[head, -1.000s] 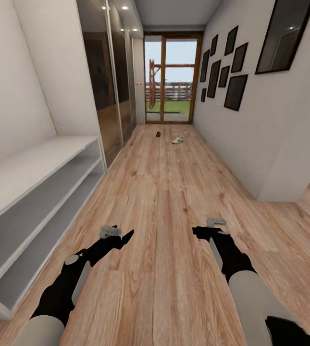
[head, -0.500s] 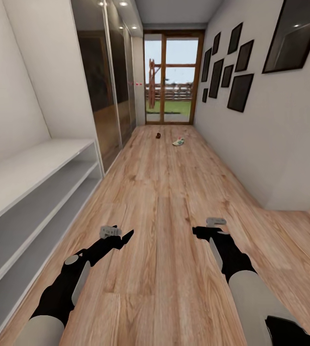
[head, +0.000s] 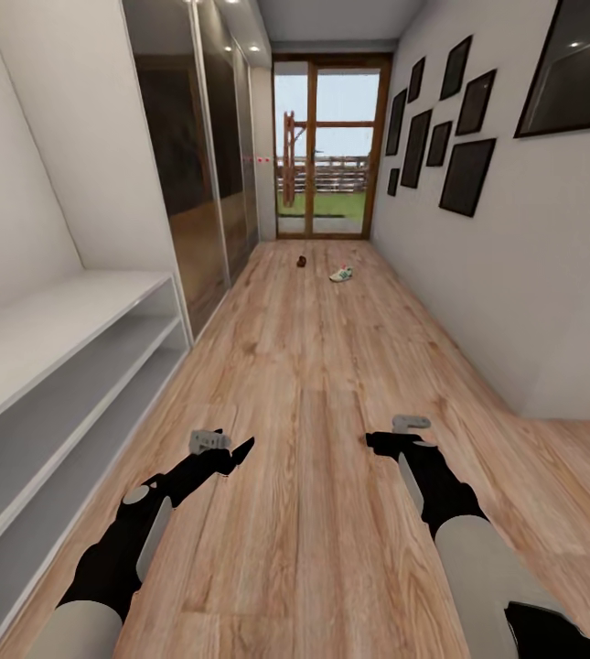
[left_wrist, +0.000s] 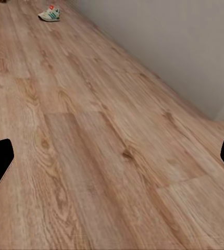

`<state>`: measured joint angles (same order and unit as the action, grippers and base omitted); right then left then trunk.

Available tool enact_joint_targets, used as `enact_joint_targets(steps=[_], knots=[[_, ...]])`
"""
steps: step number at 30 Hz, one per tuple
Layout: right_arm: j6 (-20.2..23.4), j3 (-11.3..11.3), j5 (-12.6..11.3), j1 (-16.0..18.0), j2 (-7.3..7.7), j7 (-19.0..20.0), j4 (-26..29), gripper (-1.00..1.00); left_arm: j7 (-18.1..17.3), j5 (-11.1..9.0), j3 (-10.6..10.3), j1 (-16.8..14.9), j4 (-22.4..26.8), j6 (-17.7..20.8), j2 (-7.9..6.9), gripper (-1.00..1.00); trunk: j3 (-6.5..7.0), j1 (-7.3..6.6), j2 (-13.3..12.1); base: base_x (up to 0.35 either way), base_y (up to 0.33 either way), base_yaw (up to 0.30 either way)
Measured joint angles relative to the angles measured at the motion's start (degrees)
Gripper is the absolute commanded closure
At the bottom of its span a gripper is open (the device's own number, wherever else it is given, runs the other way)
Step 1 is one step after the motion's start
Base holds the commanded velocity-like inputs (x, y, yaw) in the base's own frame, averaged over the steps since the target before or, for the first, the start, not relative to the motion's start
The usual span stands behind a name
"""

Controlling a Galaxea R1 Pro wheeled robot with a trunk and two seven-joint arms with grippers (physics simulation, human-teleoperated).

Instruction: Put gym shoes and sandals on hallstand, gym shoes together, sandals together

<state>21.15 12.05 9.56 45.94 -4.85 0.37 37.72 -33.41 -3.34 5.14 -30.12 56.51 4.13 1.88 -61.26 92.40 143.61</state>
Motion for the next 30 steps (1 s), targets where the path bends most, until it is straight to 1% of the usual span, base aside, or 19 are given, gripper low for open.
enact_joint_targets(steps=[17,20,30], knots=[[0.0,-0.1,0.0,0.0,-0.18,0.0,-0.1,-1.0,0.0,-0.1,-0.1,0.0,0.0,0.0,0.09,-1.0,0.0,0.0,0.0,0.345,0.0,0.0],[0.0,-0.1,0.0,0.0,-0.18,0.0,-0.1,-1.0,0.1,0.0,-0.2,0.0,-0.1,0.0,0.78,-1.0,0.0,0.0,0.0,0.345,0.0,0.0],[-0.1,-0.1,0.0,0.0,-0.18,0.0,-0.1,-1.0,0.1,0.0,-0.2,0.0,-0.1,0.0,1.07,-1.0,0.0,0.0,0.0,0.345,0.0,0.0]])
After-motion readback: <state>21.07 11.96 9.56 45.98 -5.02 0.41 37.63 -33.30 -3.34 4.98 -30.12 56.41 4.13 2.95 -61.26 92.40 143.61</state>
